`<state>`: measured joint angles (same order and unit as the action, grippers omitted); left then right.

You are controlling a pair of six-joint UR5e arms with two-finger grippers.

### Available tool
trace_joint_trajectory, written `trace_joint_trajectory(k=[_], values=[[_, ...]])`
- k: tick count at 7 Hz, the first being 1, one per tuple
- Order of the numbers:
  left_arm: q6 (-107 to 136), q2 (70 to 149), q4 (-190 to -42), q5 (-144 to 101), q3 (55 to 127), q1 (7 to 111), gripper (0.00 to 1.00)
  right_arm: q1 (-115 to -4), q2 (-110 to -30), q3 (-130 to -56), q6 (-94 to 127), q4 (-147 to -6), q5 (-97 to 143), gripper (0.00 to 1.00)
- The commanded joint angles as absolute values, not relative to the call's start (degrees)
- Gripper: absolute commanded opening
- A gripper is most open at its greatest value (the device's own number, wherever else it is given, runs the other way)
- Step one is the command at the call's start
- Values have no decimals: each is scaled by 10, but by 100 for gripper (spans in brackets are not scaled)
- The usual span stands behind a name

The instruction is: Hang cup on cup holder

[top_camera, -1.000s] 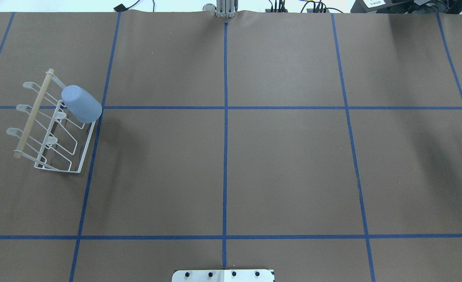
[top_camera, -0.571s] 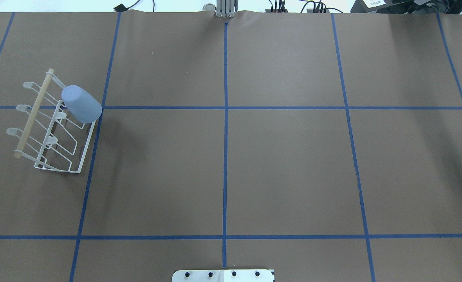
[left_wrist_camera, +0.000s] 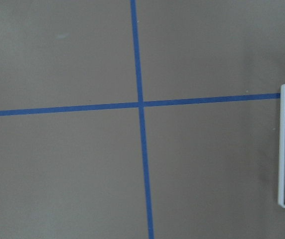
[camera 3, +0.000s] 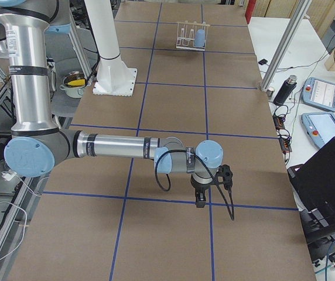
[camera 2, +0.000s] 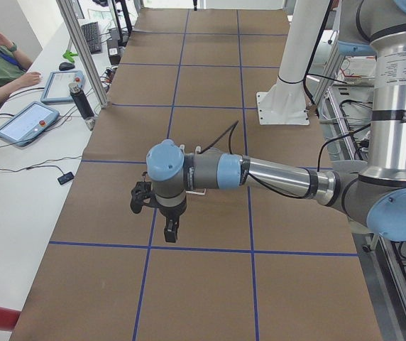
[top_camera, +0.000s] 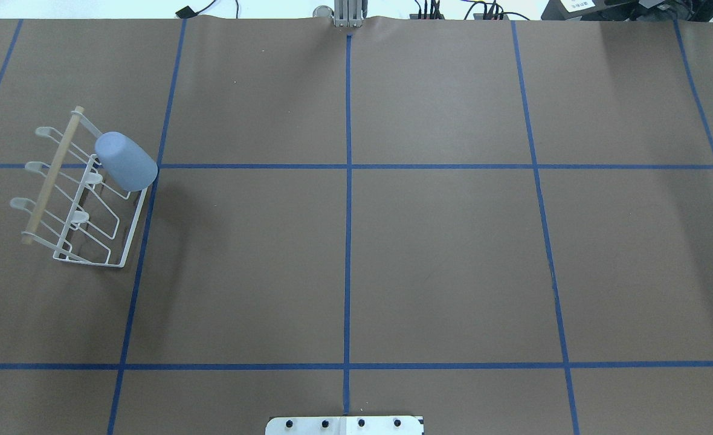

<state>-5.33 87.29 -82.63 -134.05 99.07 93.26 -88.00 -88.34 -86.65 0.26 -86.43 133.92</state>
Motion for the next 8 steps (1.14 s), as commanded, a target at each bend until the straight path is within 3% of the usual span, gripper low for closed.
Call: trace_joint_trajectory(k=[1,8], values=[[-41,872,-899,-1340,925,931,99,-882,-887,-867,3,-872,1339,100],[53,891,-904,-1339,925,893,99,-882,-877,-867,3,-895,1339,100]])
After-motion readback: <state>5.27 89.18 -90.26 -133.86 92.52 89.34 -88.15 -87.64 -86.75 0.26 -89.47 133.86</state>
